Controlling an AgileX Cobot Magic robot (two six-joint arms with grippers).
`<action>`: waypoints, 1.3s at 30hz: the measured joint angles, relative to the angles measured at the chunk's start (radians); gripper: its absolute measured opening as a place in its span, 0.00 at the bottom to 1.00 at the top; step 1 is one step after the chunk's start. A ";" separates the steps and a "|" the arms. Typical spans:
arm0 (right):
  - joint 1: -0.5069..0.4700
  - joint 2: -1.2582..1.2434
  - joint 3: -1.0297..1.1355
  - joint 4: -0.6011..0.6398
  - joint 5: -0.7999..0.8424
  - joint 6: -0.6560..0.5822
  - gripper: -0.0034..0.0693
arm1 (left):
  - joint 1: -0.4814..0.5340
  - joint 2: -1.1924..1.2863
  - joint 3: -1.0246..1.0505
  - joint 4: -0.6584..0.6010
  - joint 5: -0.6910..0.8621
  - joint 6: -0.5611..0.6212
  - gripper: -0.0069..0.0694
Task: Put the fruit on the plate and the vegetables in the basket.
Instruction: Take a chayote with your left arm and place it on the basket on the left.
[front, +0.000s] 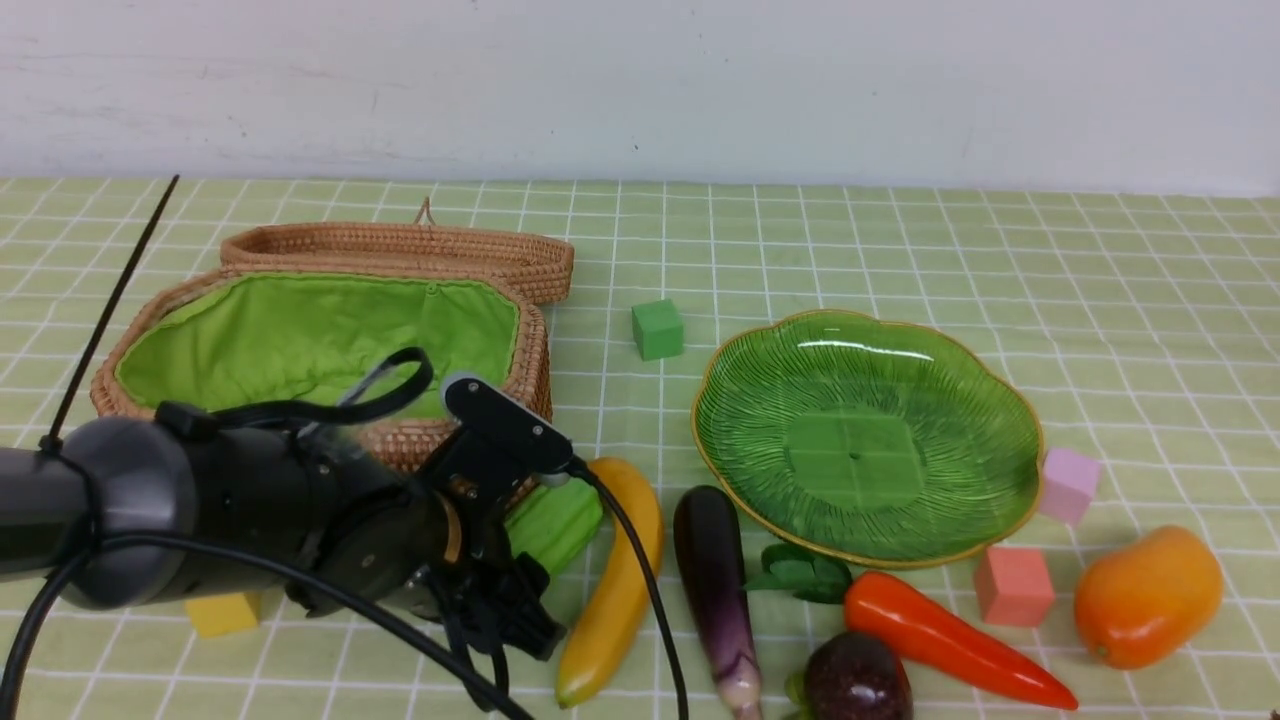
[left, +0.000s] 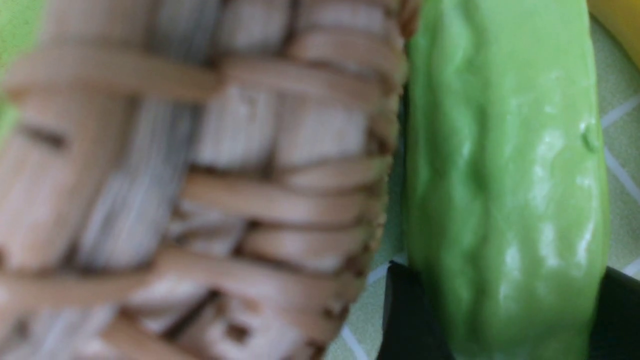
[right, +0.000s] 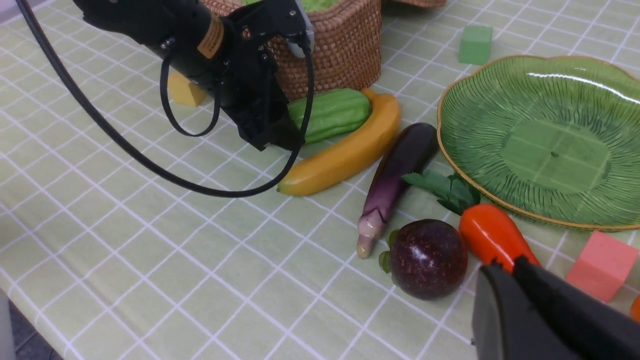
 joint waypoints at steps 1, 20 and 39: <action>0.000 0.000 0.000 0.000 0.001 -0.001 0.10 | 0.000 0.000 0.000 0.000 0.002 0.000 0.62; 0.000 0.000 0.000 0.021 0.001 -0.014 0.11 | -0.001 -0.110 0.001 0.000 0.151 0.001 0.62; 0.000 0.000 -0.001 0.021 0.003 -0.025 0.11 | -0.001 -0.205 0.001 -0.451 0.247 0.459 0.62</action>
